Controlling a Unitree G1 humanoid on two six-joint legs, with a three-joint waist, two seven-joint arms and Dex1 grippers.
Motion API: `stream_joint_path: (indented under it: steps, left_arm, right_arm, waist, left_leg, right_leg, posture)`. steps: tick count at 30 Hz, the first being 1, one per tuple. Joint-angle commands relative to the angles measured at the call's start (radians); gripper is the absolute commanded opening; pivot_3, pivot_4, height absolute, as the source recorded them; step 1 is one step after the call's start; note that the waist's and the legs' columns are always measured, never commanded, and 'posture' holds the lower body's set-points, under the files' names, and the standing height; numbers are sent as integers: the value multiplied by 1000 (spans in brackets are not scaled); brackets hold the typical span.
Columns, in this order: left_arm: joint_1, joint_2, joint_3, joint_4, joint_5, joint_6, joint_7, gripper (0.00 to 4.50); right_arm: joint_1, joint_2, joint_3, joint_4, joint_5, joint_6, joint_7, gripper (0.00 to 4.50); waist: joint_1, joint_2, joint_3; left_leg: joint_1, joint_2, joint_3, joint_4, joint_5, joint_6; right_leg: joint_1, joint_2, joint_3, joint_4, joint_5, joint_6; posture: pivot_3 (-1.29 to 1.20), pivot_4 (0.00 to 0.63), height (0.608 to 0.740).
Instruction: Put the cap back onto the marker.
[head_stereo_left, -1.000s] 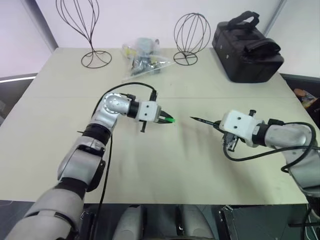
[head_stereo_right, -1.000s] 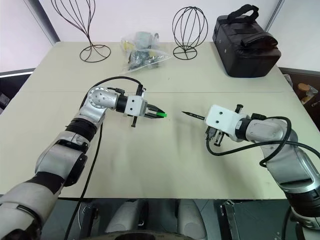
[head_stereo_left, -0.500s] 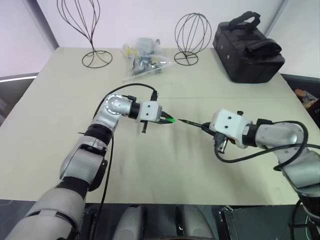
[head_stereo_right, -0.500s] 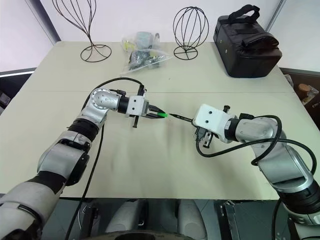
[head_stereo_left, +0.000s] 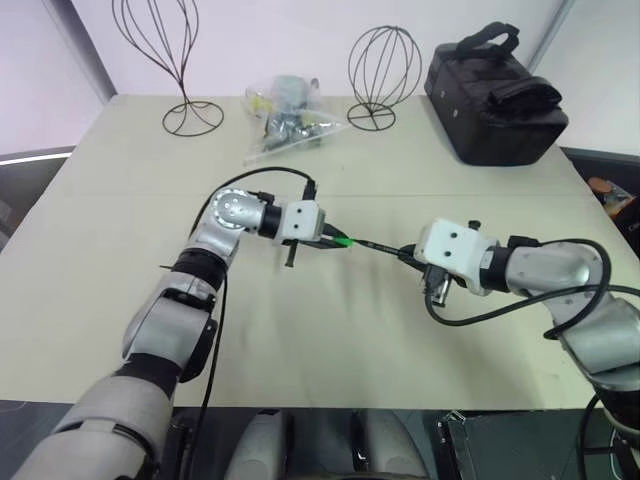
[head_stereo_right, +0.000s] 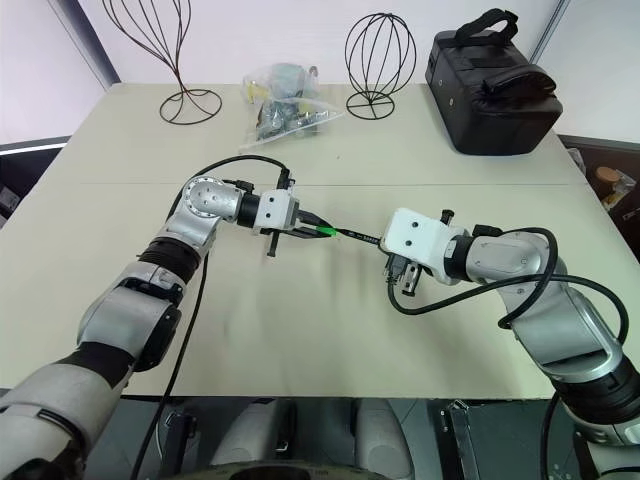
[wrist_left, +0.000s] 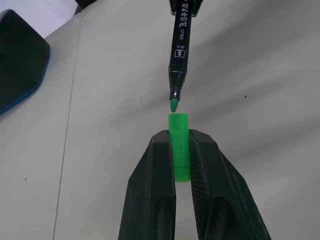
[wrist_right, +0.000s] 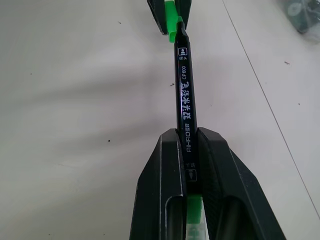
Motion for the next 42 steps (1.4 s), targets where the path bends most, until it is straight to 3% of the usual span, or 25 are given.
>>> stream_joint_path:
  steps: [1, 42]
  left_arm:
    - [-29, 23, 21, -17, -18, -8, -12, 0]
    - [-20, 16, 28, -86, -65, 46, -47, 0]
  right_arm:
    - [-14, -15, -11, -23, 7, -13, 2, 72]
    - [-11, -13, 11, -6, 6, -26, -6, 72]
  waist:
    - [-1, 0, 0]
    - [0, 0, 0]
  left_leg:
    - [0, 0, 0, 0, 0, 0]
    - [0, 0, 0, 0, 0, 0]
  right_leg:
    - [0, 0, 0, 0, 0, 0]
    - [0, 0, 0, 0, 0, 0]
  posture:
    - [0, 150, 740]
    - [0, 150, 740]
